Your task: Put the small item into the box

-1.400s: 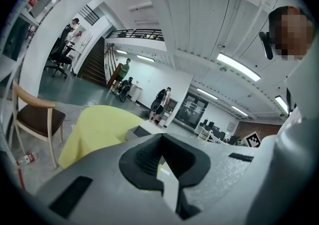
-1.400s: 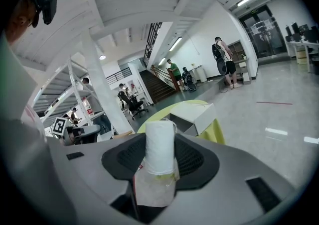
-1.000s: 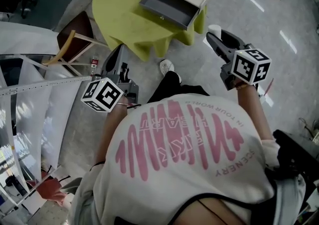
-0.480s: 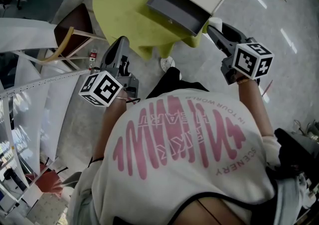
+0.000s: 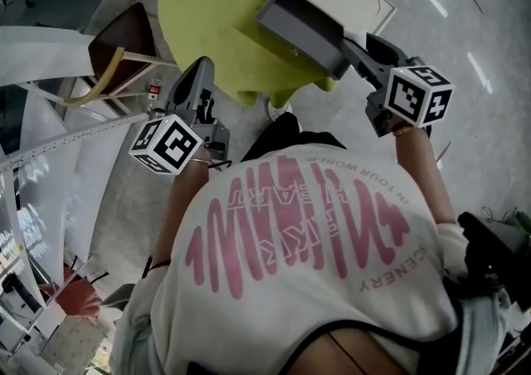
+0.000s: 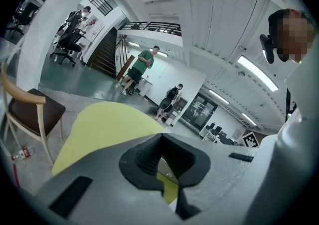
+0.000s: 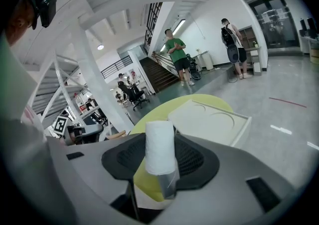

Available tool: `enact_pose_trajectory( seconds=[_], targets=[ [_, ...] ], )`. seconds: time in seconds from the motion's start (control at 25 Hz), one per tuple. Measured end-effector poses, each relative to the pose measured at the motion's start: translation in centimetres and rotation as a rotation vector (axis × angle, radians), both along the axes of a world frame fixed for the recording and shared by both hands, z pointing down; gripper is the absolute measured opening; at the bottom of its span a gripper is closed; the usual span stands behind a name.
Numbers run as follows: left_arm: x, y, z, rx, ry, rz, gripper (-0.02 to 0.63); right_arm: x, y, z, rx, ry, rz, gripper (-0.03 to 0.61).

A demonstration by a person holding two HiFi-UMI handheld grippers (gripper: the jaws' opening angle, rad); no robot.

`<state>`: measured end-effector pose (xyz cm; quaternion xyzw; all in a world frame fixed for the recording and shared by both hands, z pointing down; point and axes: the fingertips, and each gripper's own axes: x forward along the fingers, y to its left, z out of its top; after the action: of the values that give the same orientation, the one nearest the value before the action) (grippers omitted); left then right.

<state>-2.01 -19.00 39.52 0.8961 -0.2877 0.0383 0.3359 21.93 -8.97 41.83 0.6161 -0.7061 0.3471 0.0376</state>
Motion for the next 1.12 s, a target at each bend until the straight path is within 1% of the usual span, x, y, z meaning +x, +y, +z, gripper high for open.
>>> enact_pose_trajectory(
  seconds=[0.16,0.32,0.44,0.76,1.12],
  targets=[
    [0.6,-3.5,0.7,-0.025,-0.006,0.002,0.008,0.1,-4.0,0.5,-0.032,-0.012,-0.028,0.178],
    [0.9,-5.8,1.7,-0.052,-0.015,0.012,0.006,-0.6,-6.9,1.3,-0.053,-0.018,-0.066,0.178],
    [1.1,-7.3,1.9,-0.058,-0.012,0.002,0.008,-0.9,-8.6,1.8,-0.074,-0.014,-0.104,0.178],
    [0.5,-10.1,2.3,-0.081,-0.002,-0.019,0.008,-2.4,-11.7,3.3,-0.136,-0.009,-0.168,0.178],
    [-1.1,-11.2,2.4,-0.087,0.005,-0.055,0.008,-4.5,-12.6,5.3,-0.231,0.017,-0.234,0.178]
  ],
)
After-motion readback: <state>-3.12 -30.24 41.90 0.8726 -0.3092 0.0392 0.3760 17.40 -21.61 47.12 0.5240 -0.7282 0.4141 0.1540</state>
